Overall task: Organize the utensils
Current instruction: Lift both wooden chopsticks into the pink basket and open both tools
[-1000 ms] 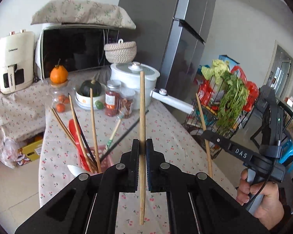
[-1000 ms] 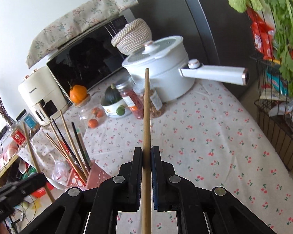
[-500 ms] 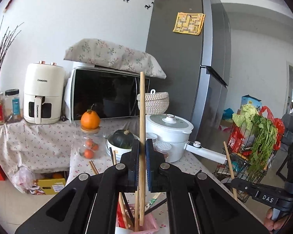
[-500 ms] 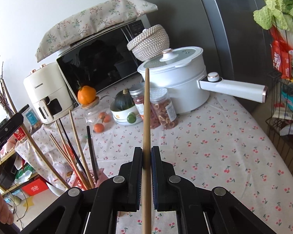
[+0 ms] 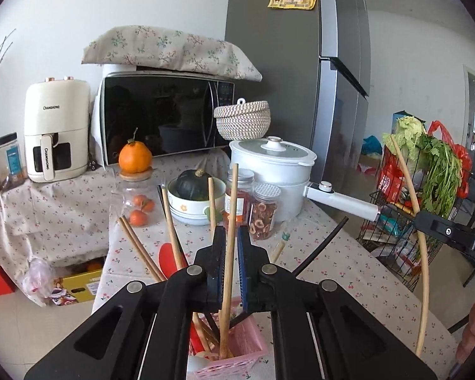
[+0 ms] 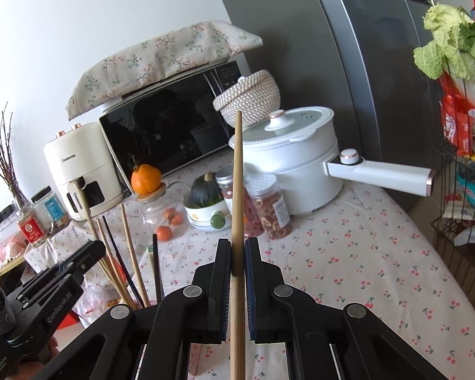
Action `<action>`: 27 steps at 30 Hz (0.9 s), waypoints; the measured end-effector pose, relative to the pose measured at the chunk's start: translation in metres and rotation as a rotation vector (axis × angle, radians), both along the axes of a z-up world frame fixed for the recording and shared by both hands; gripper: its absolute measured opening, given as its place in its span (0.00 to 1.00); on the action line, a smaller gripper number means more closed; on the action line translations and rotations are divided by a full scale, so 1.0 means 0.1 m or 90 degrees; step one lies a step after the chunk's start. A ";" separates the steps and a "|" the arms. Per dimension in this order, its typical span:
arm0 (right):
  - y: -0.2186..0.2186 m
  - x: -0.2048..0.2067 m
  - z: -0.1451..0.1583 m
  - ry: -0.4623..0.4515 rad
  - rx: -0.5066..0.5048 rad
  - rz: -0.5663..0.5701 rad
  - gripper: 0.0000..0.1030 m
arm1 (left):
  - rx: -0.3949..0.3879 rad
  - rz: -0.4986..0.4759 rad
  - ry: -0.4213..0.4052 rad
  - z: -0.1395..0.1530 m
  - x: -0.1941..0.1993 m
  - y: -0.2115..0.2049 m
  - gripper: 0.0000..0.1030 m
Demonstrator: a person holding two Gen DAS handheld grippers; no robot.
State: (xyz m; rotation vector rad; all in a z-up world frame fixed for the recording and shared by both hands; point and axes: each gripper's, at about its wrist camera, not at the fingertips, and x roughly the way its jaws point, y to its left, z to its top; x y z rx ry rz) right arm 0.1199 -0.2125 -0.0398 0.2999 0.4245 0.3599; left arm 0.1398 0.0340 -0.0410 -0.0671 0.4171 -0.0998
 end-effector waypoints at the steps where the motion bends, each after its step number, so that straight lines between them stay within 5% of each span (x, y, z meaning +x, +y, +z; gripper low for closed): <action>1: 0.02 -0.02 0.03 -0.011 0.001 0.000 0.06 | -0.009 -0.007 0.019 0.02 0.00 0.01 0.22; 4: 0.11 -0.10 0.11 -0.041 0.005 0.002 0.06 | -0.031 0.000 0.059 0.09 -0.08 0.08 0.40; 13: 0.74 -0.12 0.29 -0.120 -0.004 0.006 0.06 | -0.033 0.063 0.142 0.19 -0.48 0.64 0.41; 27: 1.44 -0.11 -0.12 -0.253 0.044 -0.154 0.06 | -0.075 0.081 0.216 -0.04 -0.56 1.30 0.41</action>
